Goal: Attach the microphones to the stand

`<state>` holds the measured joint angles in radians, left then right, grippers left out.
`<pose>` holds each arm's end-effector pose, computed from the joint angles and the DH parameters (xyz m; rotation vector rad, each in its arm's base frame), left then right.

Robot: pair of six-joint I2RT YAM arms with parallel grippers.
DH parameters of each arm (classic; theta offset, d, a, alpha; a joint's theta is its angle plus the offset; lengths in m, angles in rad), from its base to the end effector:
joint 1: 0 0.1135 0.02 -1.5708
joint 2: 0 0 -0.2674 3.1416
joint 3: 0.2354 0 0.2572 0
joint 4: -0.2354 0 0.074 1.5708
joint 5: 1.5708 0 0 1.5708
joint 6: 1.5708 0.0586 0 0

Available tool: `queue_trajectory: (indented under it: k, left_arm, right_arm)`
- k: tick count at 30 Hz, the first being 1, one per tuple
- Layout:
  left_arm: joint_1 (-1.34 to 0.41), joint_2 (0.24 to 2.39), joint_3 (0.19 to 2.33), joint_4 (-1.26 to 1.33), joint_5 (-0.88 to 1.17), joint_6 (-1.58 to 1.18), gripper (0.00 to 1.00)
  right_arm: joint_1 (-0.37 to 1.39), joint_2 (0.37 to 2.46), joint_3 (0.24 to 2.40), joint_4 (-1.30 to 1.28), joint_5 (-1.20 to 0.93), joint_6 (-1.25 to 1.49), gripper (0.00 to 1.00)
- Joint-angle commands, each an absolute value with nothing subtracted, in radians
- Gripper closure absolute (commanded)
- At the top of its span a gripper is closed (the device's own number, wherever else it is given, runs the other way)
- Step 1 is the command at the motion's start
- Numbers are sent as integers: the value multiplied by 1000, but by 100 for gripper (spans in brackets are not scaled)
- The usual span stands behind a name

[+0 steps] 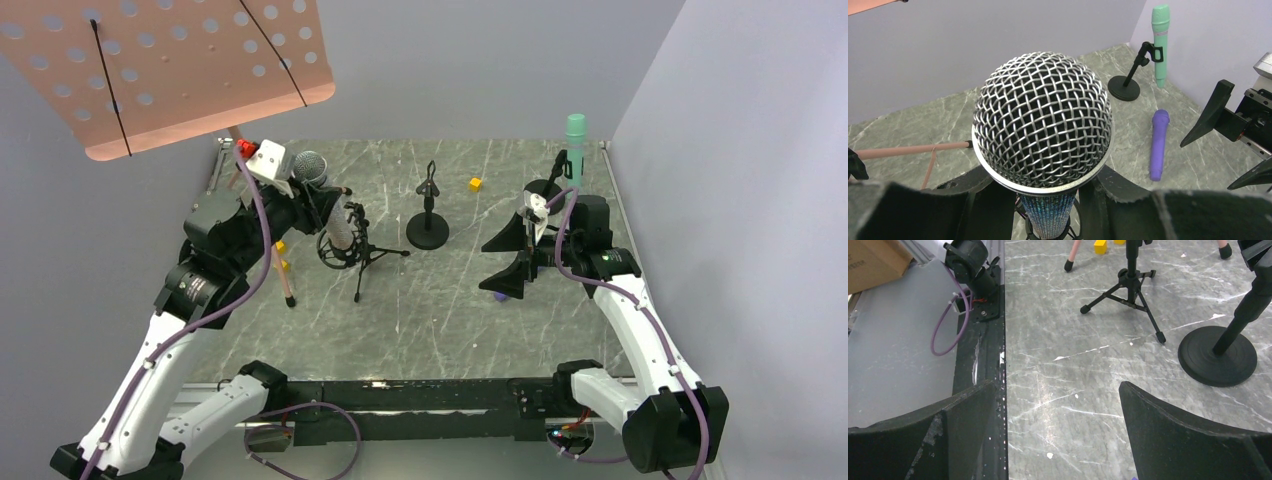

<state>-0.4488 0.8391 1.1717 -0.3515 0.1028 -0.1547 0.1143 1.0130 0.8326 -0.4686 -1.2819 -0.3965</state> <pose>0.1690 -0.0880 0.4483 0.3173 1.5855 -0.5503 0.1998 0.0795 0.2997 -1.0954 1.5667 1.1988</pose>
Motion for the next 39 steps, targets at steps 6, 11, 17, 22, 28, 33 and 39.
queue_trajectory:
  k: [6,11,17,22,28,33,39]
  left_arm:
    - [-446,863,1228,-443,142,-66,100]
    - [-446,880,1247,-461,158,-47,100]
    - [-444,888,1256,-491,172,-36,100]
    - [-445,897,1266,-514,182,-19,100]
    - [-441,921,1284,-535,215,-12,100]
    - [-431,937,1289,-537,255,-12,100]
    - [-402,924,1267,-522,305,-21,100]
  right_arm:
    - [107,1012,834,-431,-1309,-419,0]
    - [107,1014,836,-436,-1309,-422,0]
    - [106,1014,838,-439,-1310,-425,0]
    - [106,1013,838,-442,-1312,-428,0]
    - [106,1014,839,-445,-1313,-432,0]
    - [106,1017,840,-450,-1312,-438,0]
    - [106,1017,842,-456,-1312,-442,0]
